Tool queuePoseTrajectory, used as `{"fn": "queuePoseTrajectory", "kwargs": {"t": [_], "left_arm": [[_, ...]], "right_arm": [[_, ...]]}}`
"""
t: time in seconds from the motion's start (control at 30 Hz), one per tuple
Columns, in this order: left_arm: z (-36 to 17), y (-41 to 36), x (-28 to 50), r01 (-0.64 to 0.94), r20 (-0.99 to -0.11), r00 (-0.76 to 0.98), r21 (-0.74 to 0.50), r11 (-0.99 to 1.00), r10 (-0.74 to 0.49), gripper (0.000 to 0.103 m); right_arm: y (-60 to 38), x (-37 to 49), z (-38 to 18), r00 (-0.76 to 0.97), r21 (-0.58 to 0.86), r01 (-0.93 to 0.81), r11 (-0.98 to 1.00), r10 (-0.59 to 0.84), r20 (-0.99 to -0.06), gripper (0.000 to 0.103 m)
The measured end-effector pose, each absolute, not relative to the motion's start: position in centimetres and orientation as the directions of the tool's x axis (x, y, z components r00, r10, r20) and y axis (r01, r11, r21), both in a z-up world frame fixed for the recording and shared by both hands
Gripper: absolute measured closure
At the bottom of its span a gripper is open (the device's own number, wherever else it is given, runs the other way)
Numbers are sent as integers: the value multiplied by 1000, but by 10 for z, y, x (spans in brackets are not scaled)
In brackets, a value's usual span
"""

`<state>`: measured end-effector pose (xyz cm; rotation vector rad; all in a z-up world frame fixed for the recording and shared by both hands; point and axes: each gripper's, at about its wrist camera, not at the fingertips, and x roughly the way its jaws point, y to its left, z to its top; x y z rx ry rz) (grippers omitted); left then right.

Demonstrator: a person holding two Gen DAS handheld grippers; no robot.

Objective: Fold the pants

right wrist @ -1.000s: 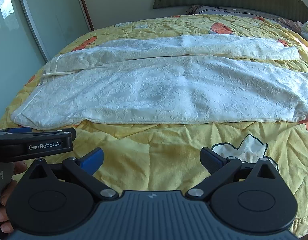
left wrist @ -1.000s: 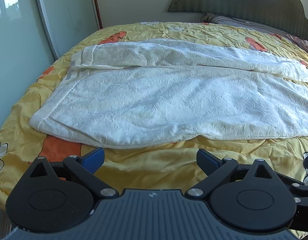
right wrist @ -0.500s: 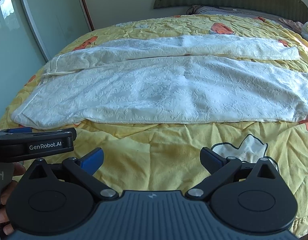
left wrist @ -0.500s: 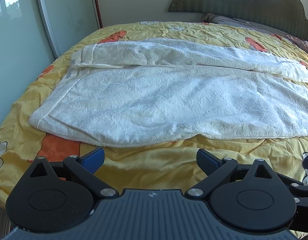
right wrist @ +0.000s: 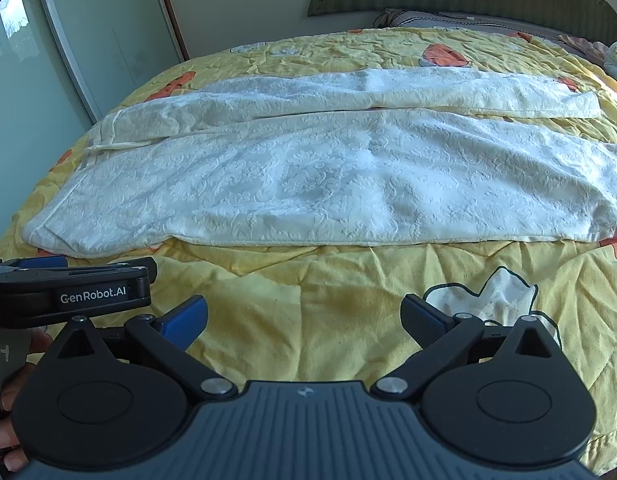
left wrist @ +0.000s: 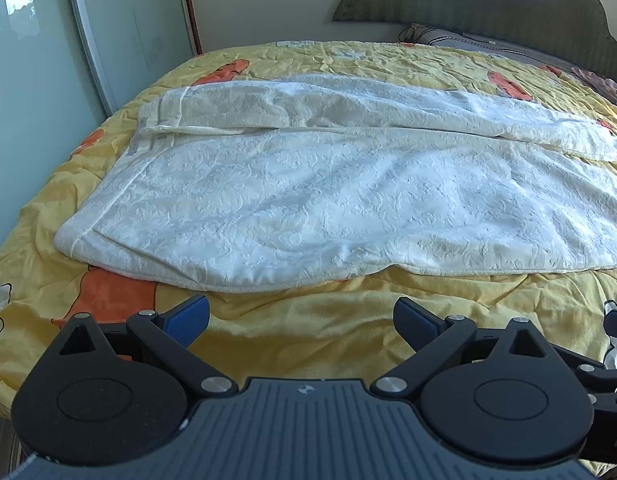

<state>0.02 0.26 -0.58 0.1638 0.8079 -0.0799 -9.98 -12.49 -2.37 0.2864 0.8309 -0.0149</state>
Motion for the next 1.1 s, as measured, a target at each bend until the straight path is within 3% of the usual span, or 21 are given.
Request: {"fn": "queuePoseTrajectory", "kwargs": {"t": [1.1], "left_arm": [[-10,2,2,139,-731,682,119,983,-7,3]], "right_arm": [[-124,-98,-27,674,250,121,961,105,-731,0]]}}
